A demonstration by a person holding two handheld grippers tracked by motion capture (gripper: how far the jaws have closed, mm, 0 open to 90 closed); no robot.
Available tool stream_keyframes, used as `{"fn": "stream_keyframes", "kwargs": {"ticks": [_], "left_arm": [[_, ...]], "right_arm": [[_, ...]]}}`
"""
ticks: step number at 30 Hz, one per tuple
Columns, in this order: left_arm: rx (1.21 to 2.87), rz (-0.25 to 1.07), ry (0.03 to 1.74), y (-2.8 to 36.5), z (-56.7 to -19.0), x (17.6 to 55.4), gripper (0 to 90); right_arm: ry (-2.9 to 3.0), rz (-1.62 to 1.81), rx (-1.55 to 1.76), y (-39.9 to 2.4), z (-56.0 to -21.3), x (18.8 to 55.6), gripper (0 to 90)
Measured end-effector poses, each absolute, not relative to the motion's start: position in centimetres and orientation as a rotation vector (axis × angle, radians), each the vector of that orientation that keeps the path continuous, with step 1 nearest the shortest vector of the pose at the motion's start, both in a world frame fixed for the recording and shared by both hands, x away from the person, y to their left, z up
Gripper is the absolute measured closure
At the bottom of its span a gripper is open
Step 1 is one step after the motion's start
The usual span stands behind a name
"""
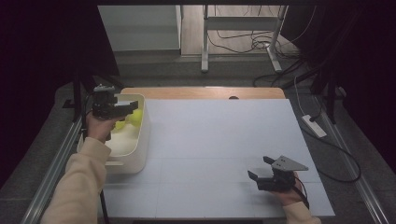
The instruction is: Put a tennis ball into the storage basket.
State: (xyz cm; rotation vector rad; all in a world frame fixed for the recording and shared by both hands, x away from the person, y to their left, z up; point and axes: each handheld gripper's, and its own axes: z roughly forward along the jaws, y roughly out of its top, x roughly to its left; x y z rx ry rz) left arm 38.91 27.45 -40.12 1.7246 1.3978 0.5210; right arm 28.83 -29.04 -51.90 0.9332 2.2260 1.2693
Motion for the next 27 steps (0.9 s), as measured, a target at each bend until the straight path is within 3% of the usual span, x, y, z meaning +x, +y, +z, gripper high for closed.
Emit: {"fn": "stream_keyframes", "kwargs": {"ticks": [27], "left_arm": [[1.682,0.448,1.074,24.5,-38.1,34.1,9.8]], "right_arm": [[2.219,1.317,0.932,-29.3,-51.7,28.8,14.4]]}}
